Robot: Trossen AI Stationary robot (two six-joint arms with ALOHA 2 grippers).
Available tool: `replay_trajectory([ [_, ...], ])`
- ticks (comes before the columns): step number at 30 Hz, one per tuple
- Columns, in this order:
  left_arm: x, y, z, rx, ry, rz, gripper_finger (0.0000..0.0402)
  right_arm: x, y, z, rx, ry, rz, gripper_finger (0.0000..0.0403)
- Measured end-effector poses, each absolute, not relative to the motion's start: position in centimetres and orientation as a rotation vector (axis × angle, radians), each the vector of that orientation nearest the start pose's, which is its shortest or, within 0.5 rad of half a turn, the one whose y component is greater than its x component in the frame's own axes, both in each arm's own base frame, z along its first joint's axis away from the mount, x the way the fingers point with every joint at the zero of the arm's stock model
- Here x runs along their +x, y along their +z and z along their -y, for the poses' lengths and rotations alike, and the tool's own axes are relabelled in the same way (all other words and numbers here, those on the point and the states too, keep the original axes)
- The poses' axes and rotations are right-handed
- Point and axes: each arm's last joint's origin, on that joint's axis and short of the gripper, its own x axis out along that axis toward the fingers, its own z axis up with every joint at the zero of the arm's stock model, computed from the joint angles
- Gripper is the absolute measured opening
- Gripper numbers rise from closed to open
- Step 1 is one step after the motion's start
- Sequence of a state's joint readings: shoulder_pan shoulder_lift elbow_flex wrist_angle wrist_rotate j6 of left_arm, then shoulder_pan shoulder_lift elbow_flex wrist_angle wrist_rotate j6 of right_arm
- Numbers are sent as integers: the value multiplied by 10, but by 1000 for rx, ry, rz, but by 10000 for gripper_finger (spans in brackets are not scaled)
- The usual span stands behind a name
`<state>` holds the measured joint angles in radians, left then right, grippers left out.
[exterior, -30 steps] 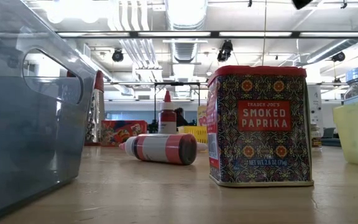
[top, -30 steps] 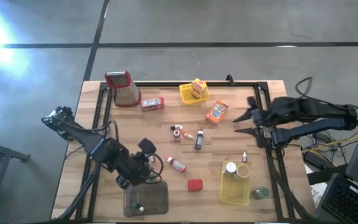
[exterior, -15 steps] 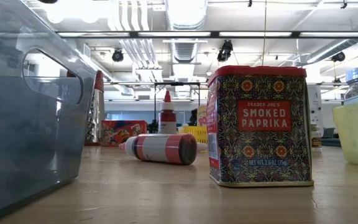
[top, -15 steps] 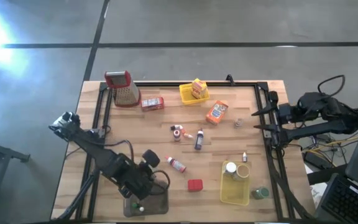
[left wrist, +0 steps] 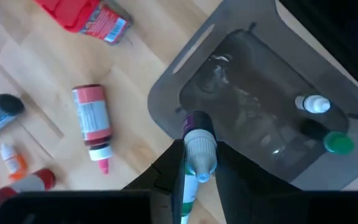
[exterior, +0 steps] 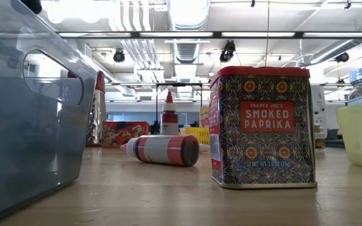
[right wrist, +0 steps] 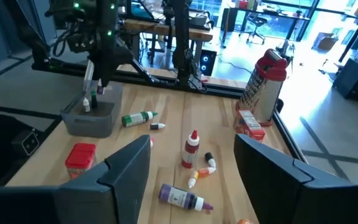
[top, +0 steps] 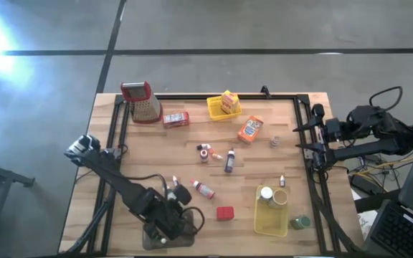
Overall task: Pick & Place Kitchen Items
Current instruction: Put the small violet food coloring bottle into the black bin
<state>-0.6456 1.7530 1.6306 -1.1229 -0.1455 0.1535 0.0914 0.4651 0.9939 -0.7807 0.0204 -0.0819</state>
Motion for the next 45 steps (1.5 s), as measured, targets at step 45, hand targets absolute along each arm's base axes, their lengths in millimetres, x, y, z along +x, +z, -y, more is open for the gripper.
replay_trajectory([
  [45, 239, 290, 261, 511, -581, -1168, 76, 59, 373, -5, -98, 81, -250, 361],
])
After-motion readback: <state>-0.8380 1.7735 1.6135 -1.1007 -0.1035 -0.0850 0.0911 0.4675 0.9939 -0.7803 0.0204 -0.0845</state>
